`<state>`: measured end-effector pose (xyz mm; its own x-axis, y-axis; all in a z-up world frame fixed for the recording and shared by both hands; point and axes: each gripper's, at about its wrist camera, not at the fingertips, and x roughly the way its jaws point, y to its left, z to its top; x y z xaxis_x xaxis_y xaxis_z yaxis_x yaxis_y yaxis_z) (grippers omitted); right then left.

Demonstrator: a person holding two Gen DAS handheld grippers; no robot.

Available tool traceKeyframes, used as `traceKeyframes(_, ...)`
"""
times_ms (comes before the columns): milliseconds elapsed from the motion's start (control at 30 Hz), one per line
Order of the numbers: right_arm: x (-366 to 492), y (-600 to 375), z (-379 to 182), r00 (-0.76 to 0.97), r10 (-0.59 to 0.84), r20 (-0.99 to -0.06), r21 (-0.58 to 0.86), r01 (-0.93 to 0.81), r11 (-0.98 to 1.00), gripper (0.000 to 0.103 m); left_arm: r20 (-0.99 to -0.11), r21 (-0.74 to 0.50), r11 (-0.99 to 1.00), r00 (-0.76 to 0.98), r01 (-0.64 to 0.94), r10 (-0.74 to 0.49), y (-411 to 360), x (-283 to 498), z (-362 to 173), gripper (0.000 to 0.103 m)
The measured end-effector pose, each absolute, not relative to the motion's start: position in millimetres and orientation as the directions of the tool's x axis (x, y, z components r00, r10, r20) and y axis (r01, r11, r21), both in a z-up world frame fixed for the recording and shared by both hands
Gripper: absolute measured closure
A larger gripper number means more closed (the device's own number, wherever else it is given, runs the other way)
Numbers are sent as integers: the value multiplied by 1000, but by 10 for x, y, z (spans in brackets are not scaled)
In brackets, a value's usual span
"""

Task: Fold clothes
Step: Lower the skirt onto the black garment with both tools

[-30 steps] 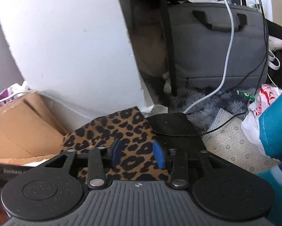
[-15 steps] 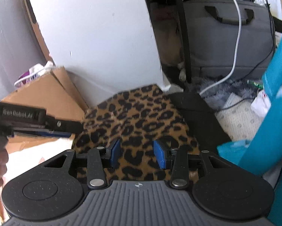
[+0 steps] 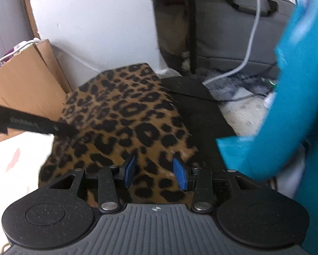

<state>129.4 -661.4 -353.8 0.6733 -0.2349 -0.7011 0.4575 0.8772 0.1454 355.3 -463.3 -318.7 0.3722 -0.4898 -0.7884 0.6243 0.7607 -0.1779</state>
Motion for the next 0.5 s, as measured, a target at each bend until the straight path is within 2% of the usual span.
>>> traceKeyframes(33,1246,-6607,-3530,672,-239,-701,146,463,874,57,-791,-155,761,383,630,-477,-4637,3546,-3155,94)
traceKeyframes(267,968,-6229,-3303,752,-269,-602,113,413,904,57,-758,-220,708,339,671,-557,-4567,3282,-2952,91)
traceKeyframes(500,953,-6187,-3515,716,-252,-651,121,425,897,57,-775,-223,696,309,683,-551,-4638,3075,-3091,88)
